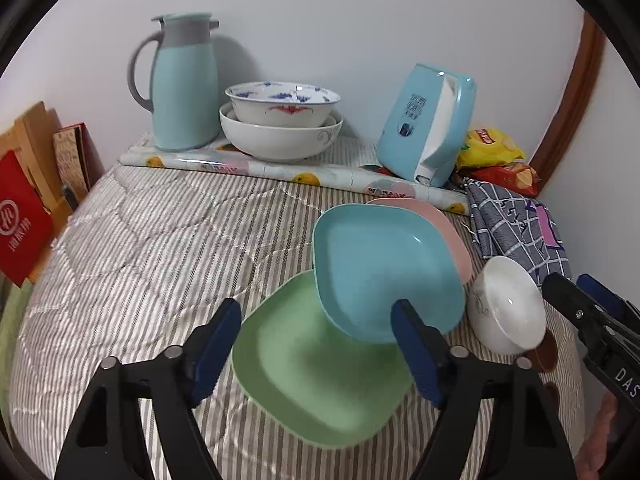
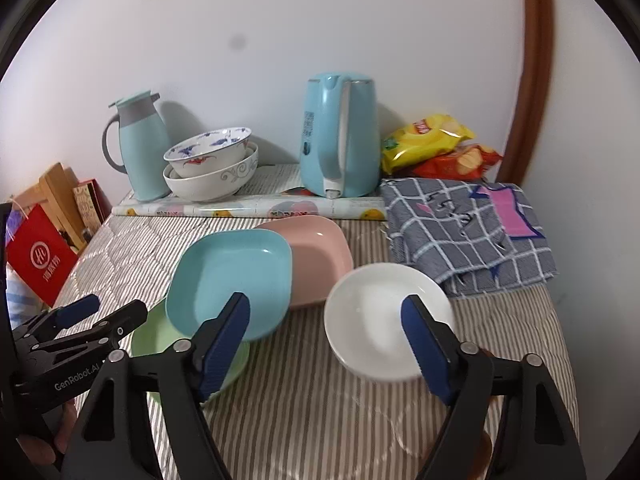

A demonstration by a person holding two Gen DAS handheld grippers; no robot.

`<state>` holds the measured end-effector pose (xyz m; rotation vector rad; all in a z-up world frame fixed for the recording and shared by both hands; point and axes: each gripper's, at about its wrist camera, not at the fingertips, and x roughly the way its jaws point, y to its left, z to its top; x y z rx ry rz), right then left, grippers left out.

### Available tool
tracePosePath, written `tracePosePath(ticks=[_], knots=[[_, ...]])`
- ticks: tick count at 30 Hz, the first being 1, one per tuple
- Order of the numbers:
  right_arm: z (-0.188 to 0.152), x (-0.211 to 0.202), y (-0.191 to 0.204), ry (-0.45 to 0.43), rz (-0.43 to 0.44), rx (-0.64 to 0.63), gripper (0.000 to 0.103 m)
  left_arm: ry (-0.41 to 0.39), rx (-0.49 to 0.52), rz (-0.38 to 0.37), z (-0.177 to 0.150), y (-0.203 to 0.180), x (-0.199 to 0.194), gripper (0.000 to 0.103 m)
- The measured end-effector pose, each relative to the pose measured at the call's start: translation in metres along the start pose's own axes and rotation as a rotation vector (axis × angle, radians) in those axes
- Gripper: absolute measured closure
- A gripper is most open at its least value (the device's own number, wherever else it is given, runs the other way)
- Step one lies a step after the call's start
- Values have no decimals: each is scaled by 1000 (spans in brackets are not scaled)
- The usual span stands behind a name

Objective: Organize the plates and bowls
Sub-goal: 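Move the left tool to the teal plate and close on its rim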

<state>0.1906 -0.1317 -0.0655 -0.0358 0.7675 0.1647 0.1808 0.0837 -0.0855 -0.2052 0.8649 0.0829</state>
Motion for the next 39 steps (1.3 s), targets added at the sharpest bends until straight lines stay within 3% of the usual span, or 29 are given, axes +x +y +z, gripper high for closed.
tracePosePath(ticks=[15,26,31,35,39], knots=[[24,88,21,114,24,-52,63,64,42,-64,27,1,66,67],[28,119,33,157,18,-100,65,74,44,-92,40,0,94,68],[27,125,35,168,23,-112,68,87,28,-120,44,-1,106,81],[25,132,36,187,24,-120,88,92,17,-138,44,2,110,93],[23,134,36,176,3,-128,95,95,12,-147,41,4,107,94]])
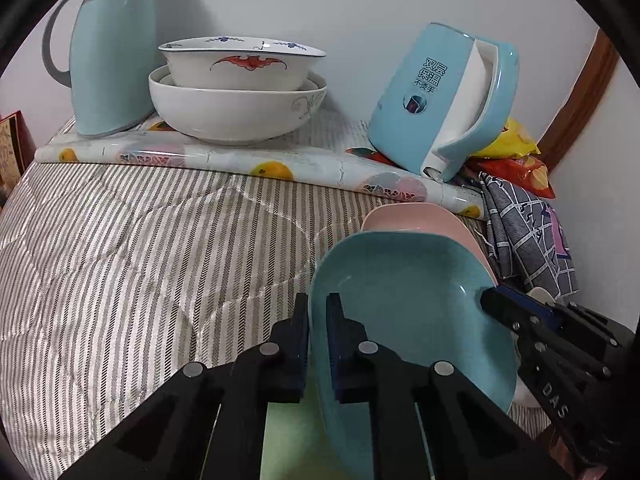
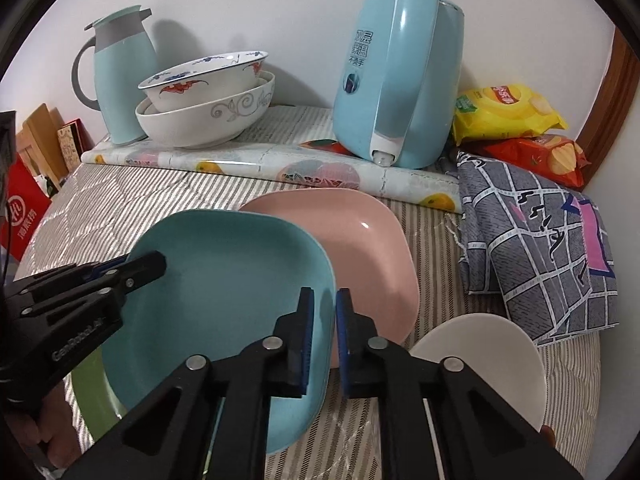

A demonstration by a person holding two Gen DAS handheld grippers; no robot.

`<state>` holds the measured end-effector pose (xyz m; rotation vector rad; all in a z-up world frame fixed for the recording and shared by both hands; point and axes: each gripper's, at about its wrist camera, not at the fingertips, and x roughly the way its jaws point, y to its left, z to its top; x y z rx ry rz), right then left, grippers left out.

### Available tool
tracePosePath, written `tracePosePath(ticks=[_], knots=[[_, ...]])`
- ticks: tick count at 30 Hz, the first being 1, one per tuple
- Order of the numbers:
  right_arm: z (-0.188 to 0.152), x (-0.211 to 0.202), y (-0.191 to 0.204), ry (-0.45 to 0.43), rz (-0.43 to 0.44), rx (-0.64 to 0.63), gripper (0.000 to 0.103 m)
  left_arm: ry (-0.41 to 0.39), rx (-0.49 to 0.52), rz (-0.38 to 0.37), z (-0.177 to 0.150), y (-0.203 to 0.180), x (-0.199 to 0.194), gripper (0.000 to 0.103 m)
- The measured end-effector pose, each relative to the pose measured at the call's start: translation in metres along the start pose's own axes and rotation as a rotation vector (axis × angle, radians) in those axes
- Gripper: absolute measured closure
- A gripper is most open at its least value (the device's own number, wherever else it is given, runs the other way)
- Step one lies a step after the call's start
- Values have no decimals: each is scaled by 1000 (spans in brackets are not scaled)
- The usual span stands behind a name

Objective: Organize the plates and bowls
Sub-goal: 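Move the left tool to the teal plate and close on its rim, then lift the teal plate onto the green plate and open the left tool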

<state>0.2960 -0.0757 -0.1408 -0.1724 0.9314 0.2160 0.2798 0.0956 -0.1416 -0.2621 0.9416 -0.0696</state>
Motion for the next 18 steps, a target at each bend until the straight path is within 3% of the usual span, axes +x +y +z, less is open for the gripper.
tracePosePath(ticks=[18], knots=[[-17,-29,32,-56,65,-51,100,-12,-39,61,-42,24,-46,94]])
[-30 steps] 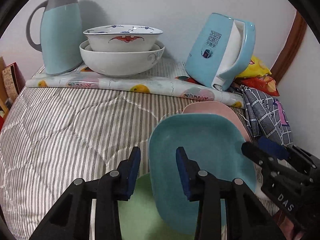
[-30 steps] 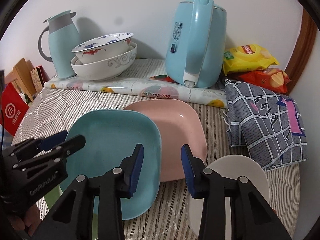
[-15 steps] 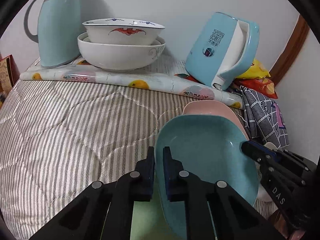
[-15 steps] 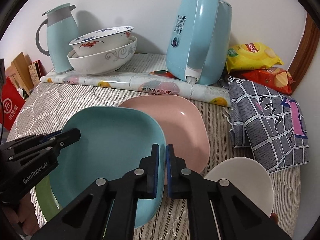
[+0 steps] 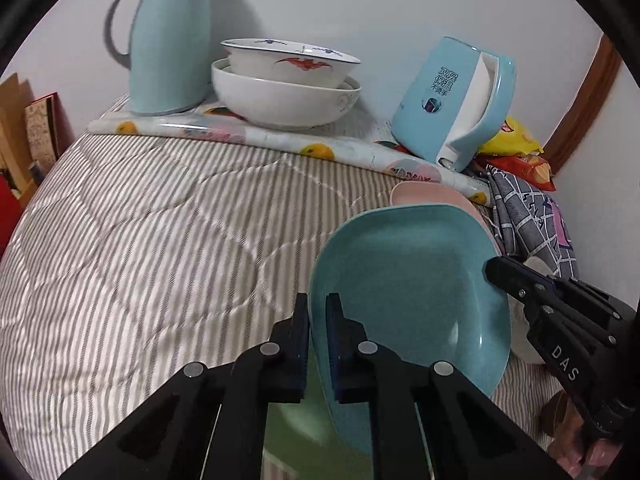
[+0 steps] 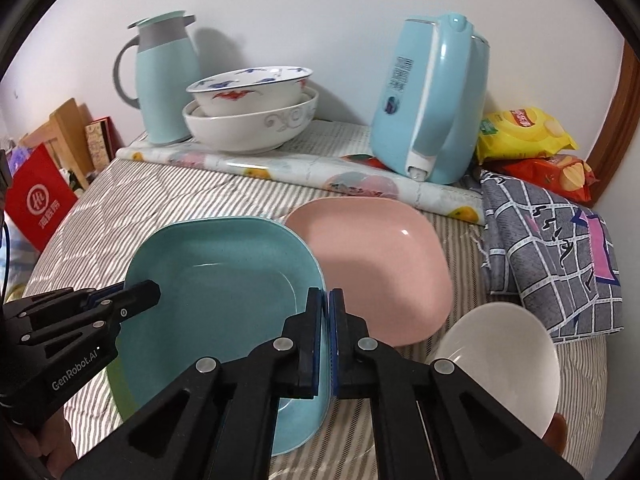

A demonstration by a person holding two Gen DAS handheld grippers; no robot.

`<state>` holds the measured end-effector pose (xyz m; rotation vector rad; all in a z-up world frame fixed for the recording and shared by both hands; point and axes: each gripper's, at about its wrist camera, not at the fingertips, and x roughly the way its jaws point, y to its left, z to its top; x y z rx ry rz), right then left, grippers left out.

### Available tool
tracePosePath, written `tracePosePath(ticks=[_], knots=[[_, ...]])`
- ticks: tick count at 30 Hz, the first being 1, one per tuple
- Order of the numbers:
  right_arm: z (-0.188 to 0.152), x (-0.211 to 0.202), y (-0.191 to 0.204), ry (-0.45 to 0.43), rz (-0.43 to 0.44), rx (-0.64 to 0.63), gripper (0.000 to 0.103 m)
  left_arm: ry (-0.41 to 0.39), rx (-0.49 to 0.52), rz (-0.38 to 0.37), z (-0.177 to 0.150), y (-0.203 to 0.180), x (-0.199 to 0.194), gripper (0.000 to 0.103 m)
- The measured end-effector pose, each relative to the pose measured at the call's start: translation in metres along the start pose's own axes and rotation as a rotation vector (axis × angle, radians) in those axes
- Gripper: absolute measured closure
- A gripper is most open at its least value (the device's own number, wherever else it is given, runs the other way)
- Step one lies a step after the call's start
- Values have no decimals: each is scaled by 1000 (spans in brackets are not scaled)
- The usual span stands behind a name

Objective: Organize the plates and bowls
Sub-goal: 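Lift the teal plate onto the green plate and open the left tool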

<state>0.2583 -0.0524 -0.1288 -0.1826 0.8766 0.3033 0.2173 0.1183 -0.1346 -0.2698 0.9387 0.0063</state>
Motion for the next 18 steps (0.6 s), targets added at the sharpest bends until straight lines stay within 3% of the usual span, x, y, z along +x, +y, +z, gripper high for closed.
tracePosePath(ticks=[18], knots=[[-13,9,31,40,42,-74,96,34,-54,13,-38,22,-20,93]])
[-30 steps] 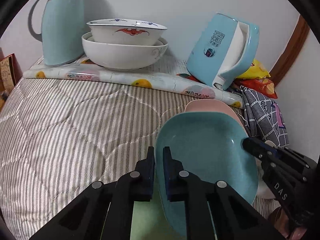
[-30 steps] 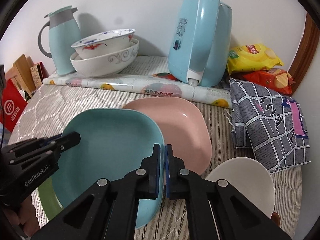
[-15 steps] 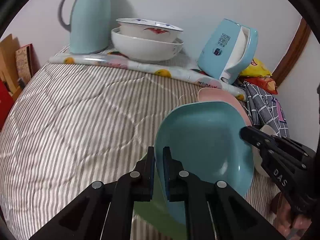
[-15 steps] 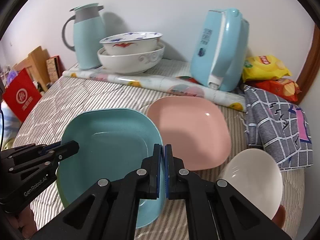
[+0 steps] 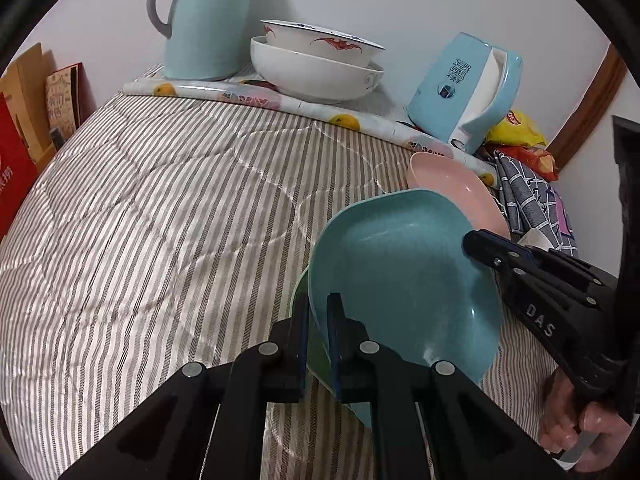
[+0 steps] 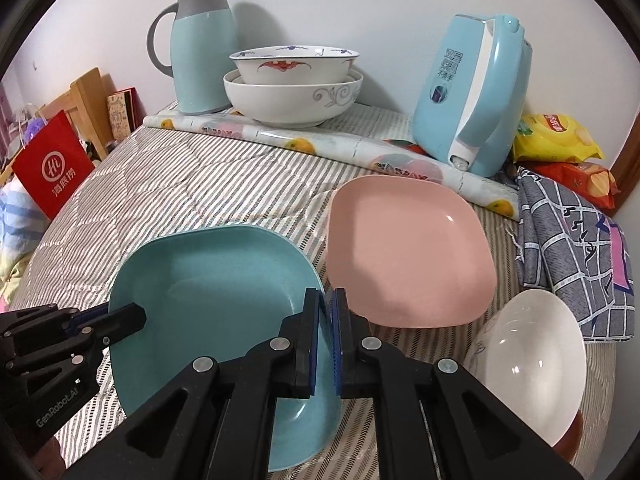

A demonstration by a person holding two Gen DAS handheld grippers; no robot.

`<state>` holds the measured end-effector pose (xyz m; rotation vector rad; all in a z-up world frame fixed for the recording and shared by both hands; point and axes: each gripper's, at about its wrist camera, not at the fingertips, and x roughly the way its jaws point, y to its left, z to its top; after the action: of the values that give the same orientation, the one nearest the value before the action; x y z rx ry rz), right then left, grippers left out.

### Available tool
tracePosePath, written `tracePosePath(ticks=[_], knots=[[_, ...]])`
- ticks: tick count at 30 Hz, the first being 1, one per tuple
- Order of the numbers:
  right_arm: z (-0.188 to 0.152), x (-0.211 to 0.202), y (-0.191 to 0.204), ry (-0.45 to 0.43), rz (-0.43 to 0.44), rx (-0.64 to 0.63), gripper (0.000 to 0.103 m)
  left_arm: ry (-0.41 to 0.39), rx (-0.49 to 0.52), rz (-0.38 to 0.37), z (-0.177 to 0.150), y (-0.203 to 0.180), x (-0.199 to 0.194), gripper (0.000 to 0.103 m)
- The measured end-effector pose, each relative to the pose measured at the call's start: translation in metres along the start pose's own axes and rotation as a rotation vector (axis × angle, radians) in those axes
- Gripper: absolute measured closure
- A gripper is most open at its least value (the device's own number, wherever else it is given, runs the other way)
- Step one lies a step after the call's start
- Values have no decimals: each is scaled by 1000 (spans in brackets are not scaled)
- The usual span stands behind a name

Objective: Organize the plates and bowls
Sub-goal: 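Lift the teal plate onto the green plate and open the left tool, then move the left tool toward the pink plate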

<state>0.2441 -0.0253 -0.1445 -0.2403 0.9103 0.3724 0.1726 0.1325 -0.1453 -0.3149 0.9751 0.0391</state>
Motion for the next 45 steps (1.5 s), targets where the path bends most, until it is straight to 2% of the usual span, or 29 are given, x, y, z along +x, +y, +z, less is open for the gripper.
tracePosePath(ticks=[5,7,8,9,12,20,27,31,33,36,38,40,41,45], knots=[[-2,0,1,6,6,20,96,7,-6,-7,-4,1,-3,93],[-2,-8,0,-16,15,33,84,6,-6,-9,-5,1,-5,92],[-2,-12,0,-20,12,34,71,10,-5,-9,-6,1,-6,90],[-3,-17,-1,-31,0,32,63,12,-8,-4,-6,1,-7,89],[-10,-31,-2,-50,-12,31,62,4,-13,-13,-10,0,-13,87],[-43,-50,-2,-24,-6,46,62,6,-22,-9,-21,-4,-25,82],[-62,-66,-4,-30,-9,65,62,-37,-15,26,-27,-8,-44,62],[-67,-76,-8,-42,-1,87,62,-47,4,44,-28,-16,-50,55],[-68,-81,-10,-49,-3,95,58,-57,14,57,-28,-20,-54,51],[-71,-88,-15,-63,-12,115,49,-75,22,66,-27,-29,-59,50],[-73,-92,-20,-74,-17,134,47,-77,20,69,-25,-32,-59,50],[-75,-95,-25,-77,-23,151,40,-78,12,72,-22,-37,-59,50],[-75,-97,-30,-72,-35,165,33,-76,8,70,-21,-38,-60,50],[-77,-103,-46,-81,-51,210,31,-68,-6,72,-16,-45,-58,49]])
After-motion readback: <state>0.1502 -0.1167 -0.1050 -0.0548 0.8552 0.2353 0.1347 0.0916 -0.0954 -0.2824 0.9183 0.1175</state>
